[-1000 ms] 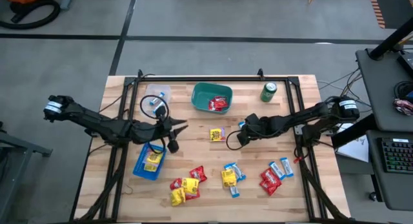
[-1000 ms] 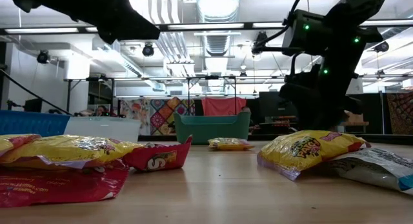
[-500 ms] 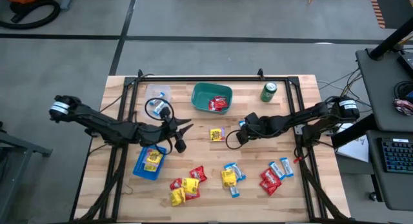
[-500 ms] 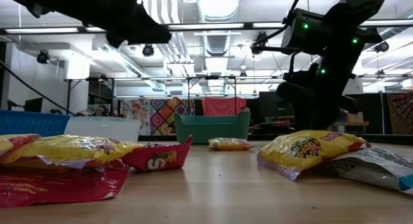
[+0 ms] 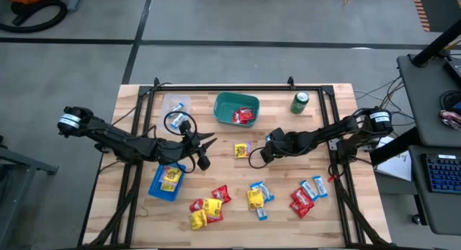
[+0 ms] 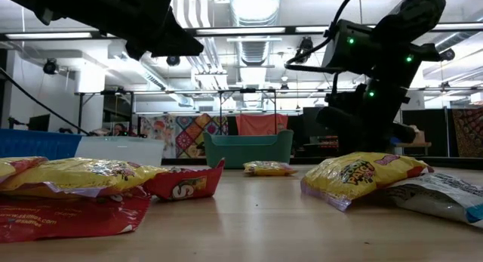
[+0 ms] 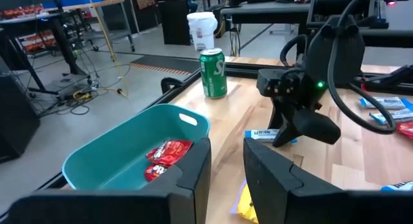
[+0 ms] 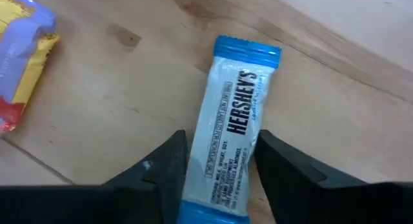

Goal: Sort candy
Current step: Put the white candy into the transparent bin, then put the yellow candy into the blue basket

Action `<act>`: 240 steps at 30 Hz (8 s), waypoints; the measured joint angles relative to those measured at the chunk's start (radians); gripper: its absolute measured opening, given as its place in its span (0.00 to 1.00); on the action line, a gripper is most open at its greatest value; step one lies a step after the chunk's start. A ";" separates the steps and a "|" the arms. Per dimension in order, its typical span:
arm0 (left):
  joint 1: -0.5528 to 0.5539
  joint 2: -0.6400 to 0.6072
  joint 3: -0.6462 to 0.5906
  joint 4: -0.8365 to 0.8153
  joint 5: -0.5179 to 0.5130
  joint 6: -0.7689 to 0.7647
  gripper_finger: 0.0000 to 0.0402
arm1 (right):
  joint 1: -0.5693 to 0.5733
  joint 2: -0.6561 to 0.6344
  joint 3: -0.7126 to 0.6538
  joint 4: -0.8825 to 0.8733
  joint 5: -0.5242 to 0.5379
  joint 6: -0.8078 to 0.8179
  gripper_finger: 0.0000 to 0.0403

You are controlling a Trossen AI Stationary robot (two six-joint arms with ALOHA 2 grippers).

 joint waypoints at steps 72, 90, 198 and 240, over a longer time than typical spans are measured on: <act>0.000 0.534 0.195 0.433 0.378 0.328 0.00 | 0.051 -0.226 -0.004 0.532 -0.652 -0.511 0.35; 0.042 0.057 0.195 -0.675 -0.321 -0.128 0.00 | 0.044 -0.383 -0.003 0.363 -0.317 -0.509 0.45; -0.054 0.275 0.431 -0.839 0.106 -0.177 0.32 | 0.339 -0.266 0.144 -0.496 -0.307 0.113 0.38; 0.114 0.739 0.431 -0.245 0.302 0.115 0.00 | 0.339 -0.264 0.154 -0.416 -0.105 -0.094 0.38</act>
